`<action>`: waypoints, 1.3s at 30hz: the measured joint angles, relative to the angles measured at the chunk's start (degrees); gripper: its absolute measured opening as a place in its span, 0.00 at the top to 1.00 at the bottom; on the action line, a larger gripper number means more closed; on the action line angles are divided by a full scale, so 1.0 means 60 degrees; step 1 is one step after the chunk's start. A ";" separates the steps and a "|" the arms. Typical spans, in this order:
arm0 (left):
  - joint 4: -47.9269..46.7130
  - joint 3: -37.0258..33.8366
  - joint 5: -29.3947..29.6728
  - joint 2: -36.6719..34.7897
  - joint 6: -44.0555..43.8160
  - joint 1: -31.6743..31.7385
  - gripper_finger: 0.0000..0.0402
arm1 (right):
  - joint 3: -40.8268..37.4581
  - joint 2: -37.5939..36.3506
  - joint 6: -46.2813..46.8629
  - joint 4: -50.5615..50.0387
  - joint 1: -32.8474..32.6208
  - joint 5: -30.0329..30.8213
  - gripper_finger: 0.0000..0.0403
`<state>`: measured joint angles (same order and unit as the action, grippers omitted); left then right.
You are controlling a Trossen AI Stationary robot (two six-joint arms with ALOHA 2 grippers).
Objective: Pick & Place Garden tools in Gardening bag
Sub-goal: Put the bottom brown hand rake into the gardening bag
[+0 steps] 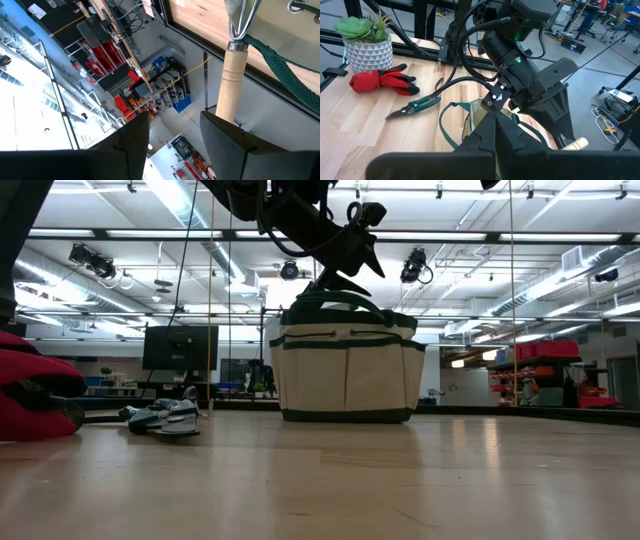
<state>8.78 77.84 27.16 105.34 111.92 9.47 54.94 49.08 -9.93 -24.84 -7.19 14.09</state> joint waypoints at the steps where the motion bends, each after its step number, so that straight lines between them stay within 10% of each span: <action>1: 0.0018 0.0000 0.0000 0.0000 -0.0003 0.0000 0.55 | 0.0000 0.0000 0.0000 0.0000 0.0001 0.0000 1.00; 22: 0.2065 0.0007 0.0044 -0.0208 -0.5602 -0.0297 0.55 | -0.0004 -0.0004 0.0005 0.0011 0.0002 0.1034 1.00; 39: -0.1363 0.0004 -0.2540 -0.2445 -1.1861 -0.0769 0.56 | -0.0007 0.0004 0.0673 0.0246 0.0351 0.1331 0.93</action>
<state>0.60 77.87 11.92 90.67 40.75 4.86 54.89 49.11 -5.90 -23.37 -5.09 22.07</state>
